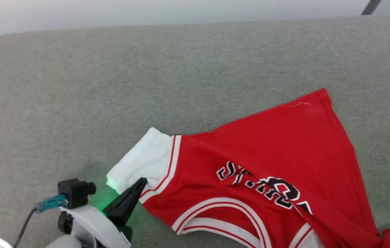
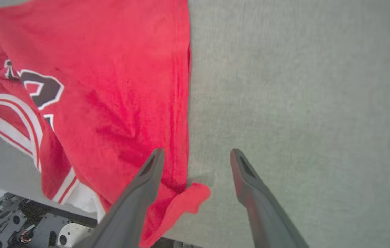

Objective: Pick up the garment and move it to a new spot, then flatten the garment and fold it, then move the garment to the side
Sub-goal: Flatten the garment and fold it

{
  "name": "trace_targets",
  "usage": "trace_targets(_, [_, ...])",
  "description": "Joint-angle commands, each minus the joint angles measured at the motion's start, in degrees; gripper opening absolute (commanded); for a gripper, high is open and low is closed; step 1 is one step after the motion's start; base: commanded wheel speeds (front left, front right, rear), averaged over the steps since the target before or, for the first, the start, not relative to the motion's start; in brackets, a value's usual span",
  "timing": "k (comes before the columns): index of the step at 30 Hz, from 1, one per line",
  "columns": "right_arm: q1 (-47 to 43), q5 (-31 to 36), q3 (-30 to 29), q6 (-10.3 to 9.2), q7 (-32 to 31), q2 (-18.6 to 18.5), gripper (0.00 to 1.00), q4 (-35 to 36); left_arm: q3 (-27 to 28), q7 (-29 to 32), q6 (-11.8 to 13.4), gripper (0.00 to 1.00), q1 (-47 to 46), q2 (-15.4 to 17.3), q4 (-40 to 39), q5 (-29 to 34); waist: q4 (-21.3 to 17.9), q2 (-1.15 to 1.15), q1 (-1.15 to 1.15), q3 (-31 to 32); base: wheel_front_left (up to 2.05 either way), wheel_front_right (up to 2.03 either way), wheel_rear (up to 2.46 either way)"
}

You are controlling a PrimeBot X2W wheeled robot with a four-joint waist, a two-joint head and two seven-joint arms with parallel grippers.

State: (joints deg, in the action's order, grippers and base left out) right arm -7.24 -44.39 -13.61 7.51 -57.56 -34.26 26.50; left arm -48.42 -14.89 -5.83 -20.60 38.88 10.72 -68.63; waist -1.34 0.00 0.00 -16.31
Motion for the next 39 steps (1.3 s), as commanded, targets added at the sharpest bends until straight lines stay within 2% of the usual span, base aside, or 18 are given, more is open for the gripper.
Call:
trace_targets(1, [1.45,0.03,-0.45,-0.04,-0.44,-0.44,1.00,0.52,-0.06,-0.16,-0.26,0.00,-0.42,-0.47,0.11,0.39,1.44,0.00,0.00,-0.10,0.00,0.00,0.00])
trace_targets(4, [8.04,1.93,-0.42,-0.04,1.17,-0.60,1.00,-1.51,-0.10,-0.20,-0.50,0.00,-0.94,-1.00,0.46,0.73,2.65,0.00,0.00,-0.62,0.00,0.00,0.00])
trace_targets(7, [15.33,5.71,5.52,-0.04,3.08,-1.66,1.00,-7.11,-0.23,-0.21,-0.76,0.00,-1.56,-1.77,0.76,1.11,3.63,0.00,0.00,-1.61,0.00,0.00,0.00])
trace_targets(15, [35.44,10.76,19.90,-0.04,5.83,0.68,1.00,-27.64,-1.08,0.11,-1.29,0.00,-3.81,-3.96,2.34,1.13,6.61,0.00,0.00,-4.60,0.00,0.00,0.00])
trace_targets(20, [41.80,11.42,25.13,-0.04,8.13,0.85,1.00,-38.30,-1.42,-0.01,-1.61,0.00,-4.67,-5.31,3.66,1.19,8.14,0.00,0.00,-5.59,0.00,0.00,0.00])
trace_targets(25, [44.07,9.96,29.33,-0.04,9.57,0.23,1.00,-44.12,-1.15,-0.06,-1.62,0.00,-4.76,-5.93,4.71,1.02,8.64,0.00,0.00,-6.00,0.00,0.00,0.00])
trace_targets(26, [44.20,9.66,30.17,-0.04,9.96,0.11,0.84,-44.85,-1.00,-0.01,-1.60,0.00,-4.86,-5.98,4.96,0.92,8.56,0.00,0.00,-6.04,0.00,0.00,0.00])
trace_targets(27, [44.41,9.39,30.93,-0.04,10.37,0.02,0.49,-45.45,-0.87,-0.04,-1.57,0.00,-4.98,-6.08,5.16,0.79,8.44,0.00,0.00,-6.03,0.00,0.00,0.00])
trace_targets(29, [45.00,8.49,32.38,-0.04,11.21,0.18,0.00,-46.43,-0.94,-0.07,-1.59,0.00,-5.34,-5.95,5.37,0.62,7.94,0.00,0.00,-5.92,0.00,0.00,0.00])
trace_targets(32, [46.13,7.10,33.96,-0.04,12.88,0.25,0.00,-47.31,-0.92,-0.08,-1.60,0.00,-6.61,-5.01,5.45,0.24,6.92,0.00,0.00,-5.81,0.00,0.00,0.00])
trace_targets(39, [51.52,4.26,33.03,-0.05,18.95,1.35,0.00,-49.33,1.11,-0.02,-1.61,0.00,-10.89,-2.15,5.36,-0.98,4.37,0.00,0.00,-5.53,0.00,0.00,0.00])
